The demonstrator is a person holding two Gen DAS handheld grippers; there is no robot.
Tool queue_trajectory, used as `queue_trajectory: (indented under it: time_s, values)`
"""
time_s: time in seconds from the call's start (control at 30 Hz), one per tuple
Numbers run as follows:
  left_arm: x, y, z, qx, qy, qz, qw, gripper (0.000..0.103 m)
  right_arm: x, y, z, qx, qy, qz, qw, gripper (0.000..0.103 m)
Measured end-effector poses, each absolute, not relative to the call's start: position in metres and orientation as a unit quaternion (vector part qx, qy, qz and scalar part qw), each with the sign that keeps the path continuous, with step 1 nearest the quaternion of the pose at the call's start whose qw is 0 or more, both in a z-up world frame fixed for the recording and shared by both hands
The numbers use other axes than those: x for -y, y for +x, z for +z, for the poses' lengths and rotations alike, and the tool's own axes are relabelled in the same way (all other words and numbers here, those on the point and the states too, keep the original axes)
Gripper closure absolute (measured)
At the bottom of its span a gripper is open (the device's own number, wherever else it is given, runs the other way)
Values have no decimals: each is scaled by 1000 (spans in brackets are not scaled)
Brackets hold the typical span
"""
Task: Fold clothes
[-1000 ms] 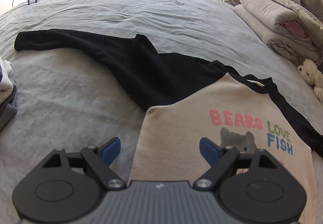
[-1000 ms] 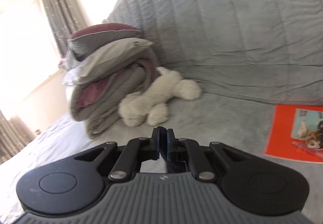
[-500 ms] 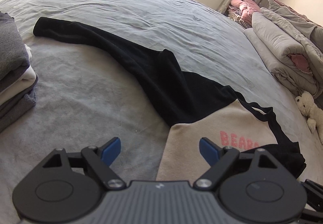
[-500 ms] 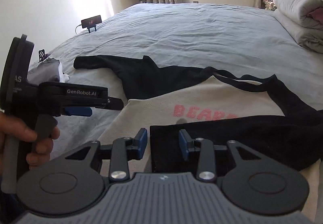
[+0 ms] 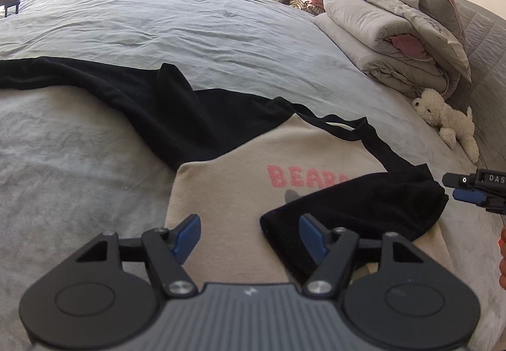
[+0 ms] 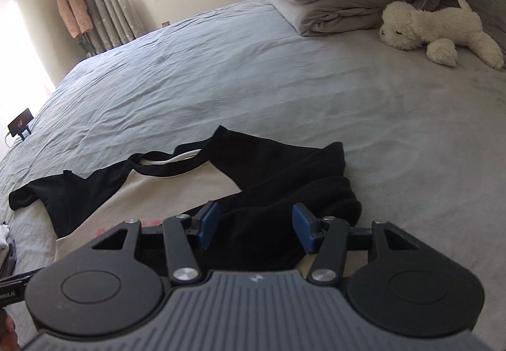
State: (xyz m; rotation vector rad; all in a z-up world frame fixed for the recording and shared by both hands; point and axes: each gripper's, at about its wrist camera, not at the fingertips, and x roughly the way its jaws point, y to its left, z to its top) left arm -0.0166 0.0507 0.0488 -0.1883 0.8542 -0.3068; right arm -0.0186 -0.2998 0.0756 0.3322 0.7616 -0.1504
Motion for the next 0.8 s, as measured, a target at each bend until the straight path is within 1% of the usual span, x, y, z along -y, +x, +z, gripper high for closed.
queue_trajectory:
  time_s: [0.1,0.2,0.23,0.27,0.3,0.33,0.6,0.8]
  values:
    - [-45,-18,46,-415,-76,-148,895,33,328,-19,64,-372,202,-127,897,48]
    - [-46,-18,45,-417,-76,-146,894,32,335,-15,52,-387,249,-112,881,48]
    - [-47,-18,44,-417,-74,-144,894,32,332,-13,49,-390,258,-102,878,53]
    - [-47,-18,44,-417,-72,-142,895,32,329,-10,47,-392,256,-100,878,75]
    - [-47,-18,43,-417,-68,-139,896,32,326,-8,46,-393,253,-101,878,89]
    - [-48,-18,43,-417,-64,-136,896,32,324,-7,46,-391,250,-107,879,97]
    - [-46,-18,42,-422,-48,-131,896,29,356,-40,70,-329,285,-187,881,97]
    - [-44,-18,40,-426,-38,-129,895,28,388,-36,35,-368,351,-232,829,97]
